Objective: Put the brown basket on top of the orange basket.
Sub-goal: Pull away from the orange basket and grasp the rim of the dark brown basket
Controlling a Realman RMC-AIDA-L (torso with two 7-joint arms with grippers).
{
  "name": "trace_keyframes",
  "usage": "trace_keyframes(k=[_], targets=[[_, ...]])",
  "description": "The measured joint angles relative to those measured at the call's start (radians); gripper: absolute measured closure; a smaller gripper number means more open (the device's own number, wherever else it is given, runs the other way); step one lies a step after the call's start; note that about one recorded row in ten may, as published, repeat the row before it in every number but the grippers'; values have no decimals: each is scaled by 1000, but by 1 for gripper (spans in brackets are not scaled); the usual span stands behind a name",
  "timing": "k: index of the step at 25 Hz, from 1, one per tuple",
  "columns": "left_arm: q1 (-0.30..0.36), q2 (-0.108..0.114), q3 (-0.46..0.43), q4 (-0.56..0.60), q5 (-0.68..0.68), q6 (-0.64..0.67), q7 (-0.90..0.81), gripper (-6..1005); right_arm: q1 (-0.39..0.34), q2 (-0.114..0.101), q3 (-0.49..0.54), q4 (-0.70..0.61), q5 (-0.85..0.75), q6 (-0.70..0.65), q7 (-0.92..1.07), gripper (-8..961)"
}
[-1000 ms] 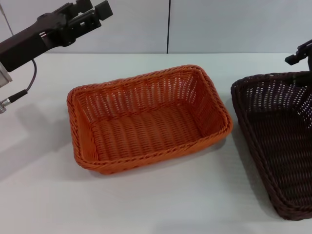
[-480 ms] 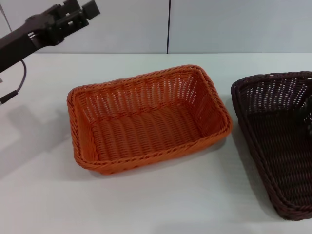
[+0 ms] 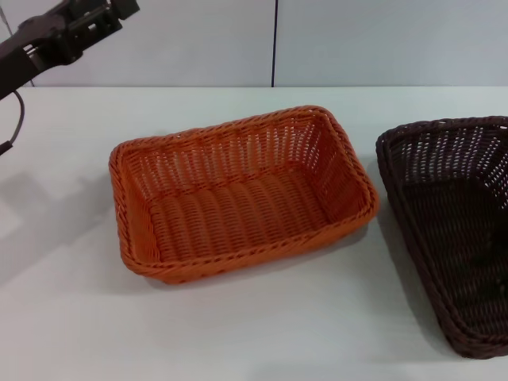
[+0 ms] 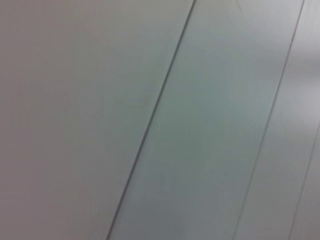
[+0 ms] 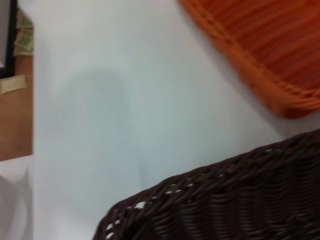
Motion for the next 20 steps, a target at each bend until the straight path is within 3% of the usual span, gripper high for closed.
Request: trace_keyframes(k=[8, 20], targets=[[-2, 1, -38, -3, 1, -1, 4, 152, -10, 57, -49, -1, -54, -40, 1, 544], [16, 1, -44, -1, -1, 5, 2, 152, 10, 112, -82, -68, -61, -118, 1, 541]])
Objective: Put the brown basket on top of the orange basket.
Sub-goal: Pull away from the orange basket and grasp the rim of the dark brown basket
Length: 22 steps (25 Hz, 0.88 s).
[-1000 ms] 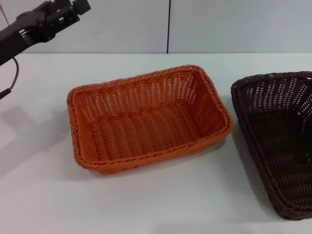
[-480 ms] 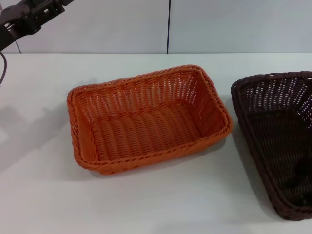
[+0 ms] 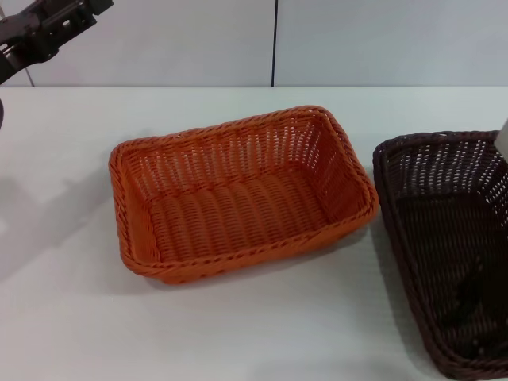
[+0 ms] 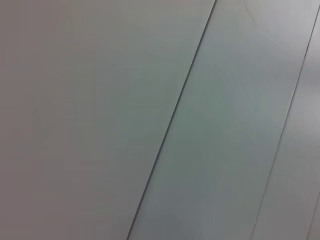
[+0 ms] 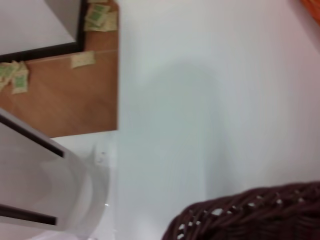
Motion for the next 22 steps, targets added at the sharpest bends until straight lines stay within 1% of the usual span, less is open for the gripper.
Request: trace_keyframes(k=[1, 5, 7, 8, 9, 13, 17, 22], targets=[[3, 0, -4, 2, 0, 1, 0, 152, 13, 8, -1, -9, 2, -29, 2, 541], [6, 0, -18, 4, -1, 3, 0, 152, 32, 13, -28, -8, 33, -65, 20, 540], [8, 1, -31, 4, -1, 4, 0, 152, 34, 13, -70, -14, 70, -80, 39, 539], [11, 2, -44, 4, -1, 4, 1, 152, 35, 13, -118, -21, 102, -88, 61, 539], [11, 2, -44, 4, -1, 4, 1, 152, 35, 13, -118, -21, 102, -88, 61, 539], [13, 2, -53, 6, -1, 3, 2, 152, 42, 14, -199, -16, 156, -92, 78, 538], [13, 2, -60, 5, -1, 1, 3, 152, 49, 13, -204, -19, 178, -93, 80, 537], [8, 2, -62, 4, -1, -3, 3, 152, 52, 4, -164, -58, 196, -94, 76, 535]])
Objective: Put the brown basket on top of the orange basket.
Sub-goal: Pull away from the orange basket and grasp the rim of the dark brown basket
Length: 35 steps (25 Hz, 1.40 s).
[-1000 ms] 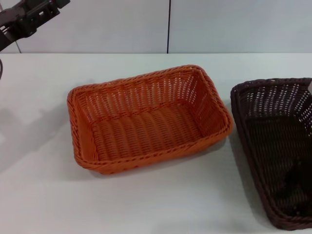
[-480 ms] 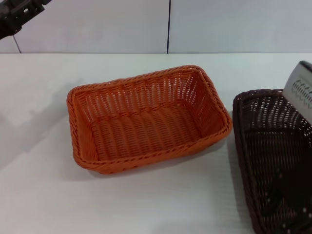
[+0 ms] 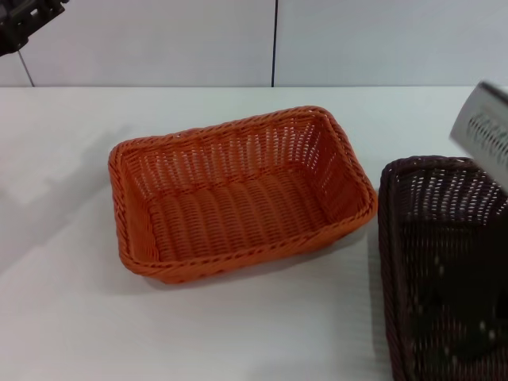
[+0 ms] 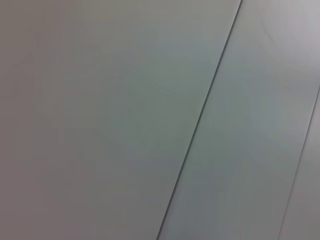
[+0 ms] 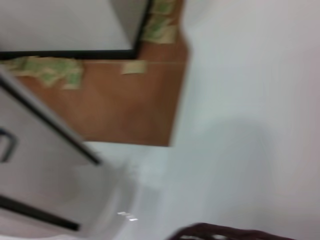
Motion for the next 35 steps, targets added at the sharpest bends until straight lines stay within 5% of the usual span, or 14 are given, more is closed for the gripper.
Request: trace_keyframes(k=[6, 8, 11, 13, 16, 23, 35], targets=[[-18, -2, 0, -6, 0, -4, 1, 152, 4, -37, 214, -107, -4, 93, 12, 534], [-19, -3, 0, -8, 0, -5, 1, 152, 6, -48, 230, -116, -10, 108, 25, 533], [-21, -3, 0, -14, 0, -11, 2, 152, 19, -94, 245, -136, -60, 162, 97, 533], [-21, -3, 0, -14, 0, -11, 2, 152, 20, -100, 253, -146, -66, 171, 100, 532], [-21, -5, 0, -18, 0, -12, 2, 152, 13, -127, 272, -174, -76, 213, 101, 428], [-23, -6, 1, -23, 0, -12, 2, 152, 5, -140, 263, -118, -149, 339, 71, 307], [-14, -6, 1, -50, 0, -8, -2, 152, 25, -154, 257, 66, -177, 471, 36, 311]])
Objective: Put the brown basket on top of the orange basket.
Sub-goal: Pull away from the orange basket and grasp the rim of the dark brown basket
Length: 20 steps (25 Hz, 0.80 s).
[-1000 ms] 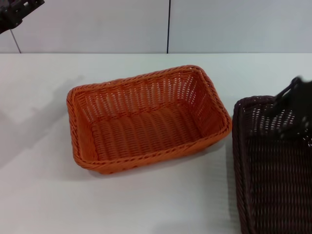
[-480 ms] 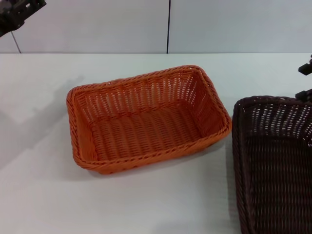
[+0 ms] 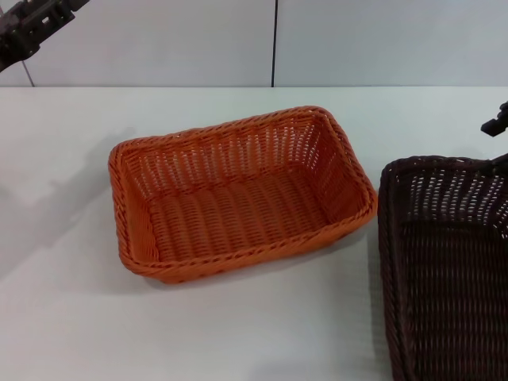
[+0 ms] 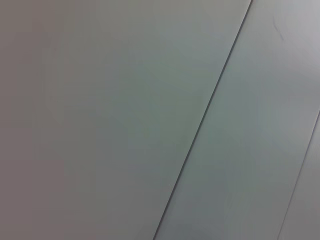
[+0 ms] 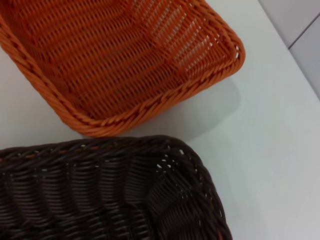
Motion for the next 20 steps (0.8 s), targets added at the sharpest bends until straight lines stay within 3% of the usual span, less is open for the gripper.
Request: trace_keyframes(k=[6, 20], targets=[[0, 1, -1, 0, 0, -1, -2, 152, 2, -9, 1, 74, 0, 42, -19, 313], [-7, 3, -4, 0, 0, -4, -6, 152, 5, -6, -4, 209, 0, 145, -63, 317]])
